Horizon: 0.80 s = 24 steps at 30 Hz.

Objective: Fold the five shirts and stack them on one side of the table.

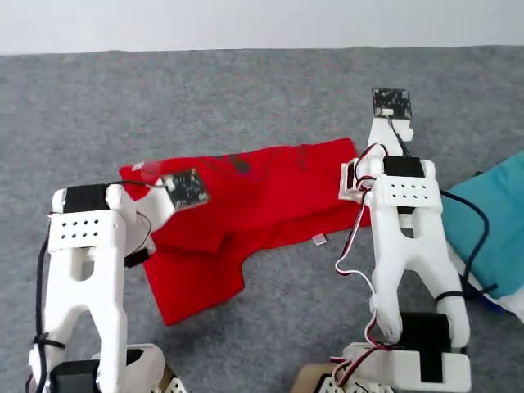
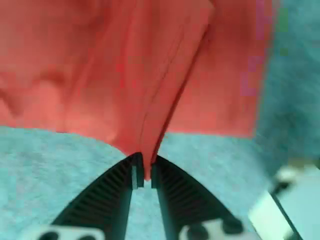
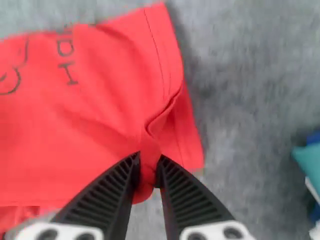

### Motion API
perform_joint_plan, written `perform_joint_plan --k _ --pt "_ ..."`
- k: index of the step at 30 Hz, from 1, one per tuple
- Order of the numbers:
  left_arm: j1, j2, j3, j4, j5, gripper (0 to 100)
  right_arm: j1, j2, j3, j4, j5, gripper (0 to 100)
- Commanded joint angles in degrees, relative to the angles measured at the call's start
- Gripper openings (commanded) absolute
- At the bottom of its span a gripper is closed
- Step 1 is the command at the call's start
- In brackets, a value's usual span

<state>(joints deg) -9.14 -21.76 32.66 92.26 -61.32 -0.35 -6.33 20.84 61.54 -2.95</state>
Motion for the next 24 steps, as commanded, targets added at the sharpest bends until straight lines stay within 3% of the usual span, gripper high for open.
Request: perform_joint_plan --k 1,9,17,24 --pt "-1.05 -2.2 -2.68 7.82 -6.51 0 1.19 -3.12 -0.35 2.95 0.53 0.9" --pt "-6.51 -2.11 -2.24 8.26 -13.71 0 3.21 -3.21 3.87 2.86 4.92 0.9" --pt "-6.59 -1.85 -1.45 8.26 -14.24 0 3.38 -3.12 5.45 2.33 5.45 0.9" --pt "-6.86 -2.2 2.77 8.26 -19.78 0 5.05 -3.03 5.27 -0.48 5.54 0.9"
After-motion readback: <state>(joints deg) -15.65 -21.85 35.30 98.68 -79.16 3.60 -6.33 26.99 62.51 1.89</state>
